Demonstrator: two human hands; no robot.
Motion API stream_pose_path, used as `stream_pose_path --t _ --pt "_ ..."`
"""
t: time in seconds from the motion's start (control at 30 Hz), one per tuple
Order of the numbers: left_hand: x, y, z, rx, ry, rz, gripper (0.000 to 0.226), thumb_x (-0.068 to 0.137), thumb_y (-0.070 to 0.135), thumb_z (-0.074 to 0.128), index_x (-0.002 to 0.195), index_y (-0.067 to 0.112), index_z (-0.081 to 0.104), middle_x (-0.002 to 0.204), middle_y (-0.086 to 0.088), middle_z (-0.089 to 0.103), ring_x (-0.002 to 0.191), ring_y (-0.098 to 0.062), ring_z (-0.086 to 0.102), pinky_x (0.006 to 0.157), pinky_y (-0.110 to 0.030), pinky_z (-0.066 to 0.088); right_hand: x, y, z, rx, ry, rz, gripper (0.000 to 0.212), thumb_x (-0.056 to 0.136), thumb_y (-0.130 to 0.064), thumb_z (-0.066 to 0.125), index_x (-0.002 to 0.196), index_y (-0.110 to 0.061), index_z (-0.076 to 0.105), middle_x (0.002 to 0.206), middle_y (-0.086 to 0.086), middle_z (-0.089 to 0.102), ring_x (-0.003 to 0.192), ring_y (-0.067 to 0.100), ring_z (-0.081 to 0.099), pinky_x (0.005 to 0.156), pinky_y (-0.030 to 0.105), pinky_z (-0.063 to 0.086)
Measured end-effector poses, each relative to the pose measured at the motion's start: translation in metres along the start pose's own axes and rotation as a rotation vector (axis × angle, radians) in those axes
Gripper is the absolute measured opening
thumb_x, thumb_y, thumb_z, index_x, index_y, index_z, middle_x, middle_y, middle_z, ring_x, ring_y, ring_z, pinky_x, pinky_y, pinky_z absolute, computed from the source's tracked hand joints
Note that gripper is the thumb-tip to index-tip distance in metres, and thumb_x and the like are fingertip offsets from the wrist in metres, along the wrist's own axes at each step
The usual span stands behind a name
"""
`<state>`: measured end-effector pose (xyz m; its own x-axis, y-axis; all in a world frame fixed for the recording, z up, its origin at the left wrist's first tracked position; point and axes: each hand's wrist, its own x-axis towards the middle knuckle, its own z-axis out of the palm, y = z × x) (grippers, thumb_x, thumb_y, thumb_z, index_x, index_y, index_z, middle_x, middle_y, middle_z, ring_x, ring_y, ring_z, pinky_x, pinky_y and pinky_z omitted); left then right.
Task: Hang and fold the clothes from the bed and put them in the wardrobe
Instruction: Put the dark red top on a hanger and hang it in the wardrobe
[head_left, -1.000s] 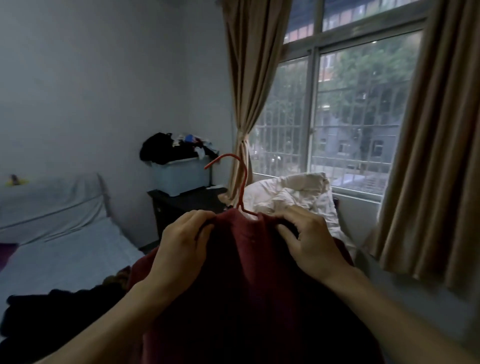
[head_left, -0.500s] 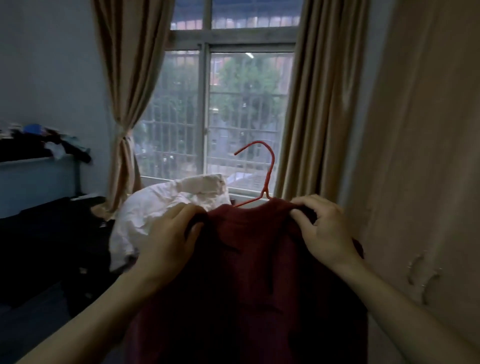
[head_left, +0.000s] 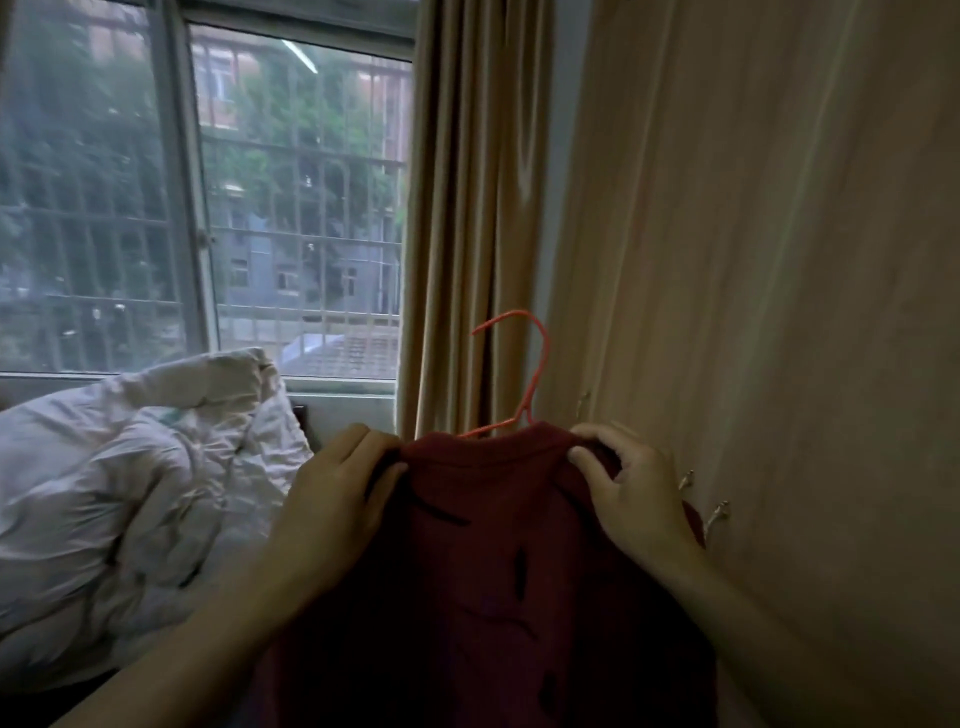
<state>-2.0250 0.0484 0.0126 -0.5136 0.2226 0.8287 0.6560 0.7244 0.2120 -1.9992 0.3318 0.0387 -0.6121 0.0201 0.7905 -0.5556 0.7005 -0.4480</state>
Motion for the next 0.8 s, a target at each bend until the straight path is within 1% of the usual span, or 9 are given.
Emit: stream_pose_path --t 0.1,0.17,0.27,0.37,0.47,0.53,0.63,0.73,0.8 --pt "0.008 -0.003 0.012 -0.047 0.058 -0.002 0.019 0.095 0.027 0.05 0.098 0.014 0.064 0.087 0.002 0.057 0.075 -0.01 0.052 0.07 -0.025 0.041 0.003 0.015 0.001 -0.032 -0.012 -0.017 0.018 0.088 -0.007 0.068 0.095 -0.023 0.072 0.09 -0.02 0.065 0.09 -0.006 0.06 0.078 0.003 0.038" --pt "0.03 -0.018 0.035 -0.056 0.066 -0.007 0.016 0.094 0.021 0.053 0.099 0.012 0.065 0.089 0.001 0.058 0.078 -0.007 0.049 0.073 -0.02 0.038 0.017 0.043 0.008 -0.063 -0.013 -0.023 0.013 0.089 -0.011 0.068 0.097 -0.019 0.073 0.09 -0.019 0.065 0.09 -0.006 0.059 0.079 0.003 0.038" --pt "0.068 -0.04 0.068 -0.01 0.056 0.015 0.013 0.09 0.015 0.058 0.097 0.008 0.066 0.088 -0.002 0.061 0.078 -0.01 0.051 0.071 -0.022 0.037 0.037 0.092 0.019 -0.102 -0.004 0.0 0.011 0.089 -0.013 0.069 0.096 -0.019 0.073 0.09 -0.015 0.067 0.089 -0.004 0.06 0.08 0.004 0.039" --pt "0.101 -0.061 0.095 -0.003 -0.035 0.05 0.013 0.09 0.022 0.059 0.097 0.012 0.066 0.087 0.0 0.061 0.076 -0.012 0.055 0.07 -0.024 0.04 0.054 0.128 0.033 -0.092 0.034 0.063 0.01 0.089 -0.011 0.069 0.093 -0.019 0.074 0.086 -0.017 0.066 0.086 -0.004 0.06 0.076 0.004 0.039" --pt "0.127 -0.072 0.121 0.006 -0.136 0.111 0.024 0.093 0.033 0.051 0.098 0.013 0.065 0.088 0.001 0.06 0.075 -0.018 0.06 0.071 -0.031 0.044 0.071 0.152 0.045 -0.068 0.091 0.101 0.01 0.088 -0.008 0.069 0.091 -0.017 0.073 0.083 -0.015 0.066 0.083 0.0 0.061 0.073 0.006 0.041" --pt "0.143 -0.078 0.138 -0.005 -0.172 0.153 0.028 0.094 0.034 0.048 0.099 0.012 0.065 0.089 0.0 0.059 0.076 -0.02 0.061 0.07 -0.032 0.044 0.081 0.165 0.05 -0.082 0.127 0.095 0.011 0.087 -0.007 0.07 0.09 -0.017 0.073 0.083 -0.015 0.065 0.082 0.0 0.06 0.073 0.008 0.042" --pt "0.168 -0.082 0.166 -0.049 -0.185 0.213 0.027 0.096 0.032 0.047 0.101 0.012 0.065 0.089 0.0 0.058 0.078 -0.017 0.057 0.07 -0.027 0.043 0.095 0.184 0.053 -0.116 0.156 0.095 0.011 0.087 -0.006 0.07 0.09 -0.017 0.073 0.083 -0.015 0.065 0.082 0.0 0.061 0.072 0.014 0.046" --pt "0.19 -0.09 0.198 -0.083 -0.173 0.288 0.026 0.096 0.028 0.049 0.104 0.01 0.066 0.09 -0.003 0.06 0.08 -0.014 0.055 0.073 -0.022 0.042 0.105 0.199 0.056 -0.166 0.168 0.112 0.01 0.087 -0.007 0.07 0.092 -0.016 0.073 0.083 -0.019 0.062 0.084 -0.002 0.06 0.072 0.009 0.044" --pt "0.203 -0.099 0.22 -0.116 -0.153 0.336 0.027 0.097 0.026 0.05 0.106 0.007 0.067 0.092 -0.005 0.062 0.083 -0.015 0.055 0.076 -0.017 0.039 0.109 0.207 0.056 -0.2 0.168 0.135 0.01 0.087 -0.007 0.07 0.093 -0.015 0.073 0.084 -0.024 0.059 0.086 -0.006 0.059 0.072 0.006 0.043"
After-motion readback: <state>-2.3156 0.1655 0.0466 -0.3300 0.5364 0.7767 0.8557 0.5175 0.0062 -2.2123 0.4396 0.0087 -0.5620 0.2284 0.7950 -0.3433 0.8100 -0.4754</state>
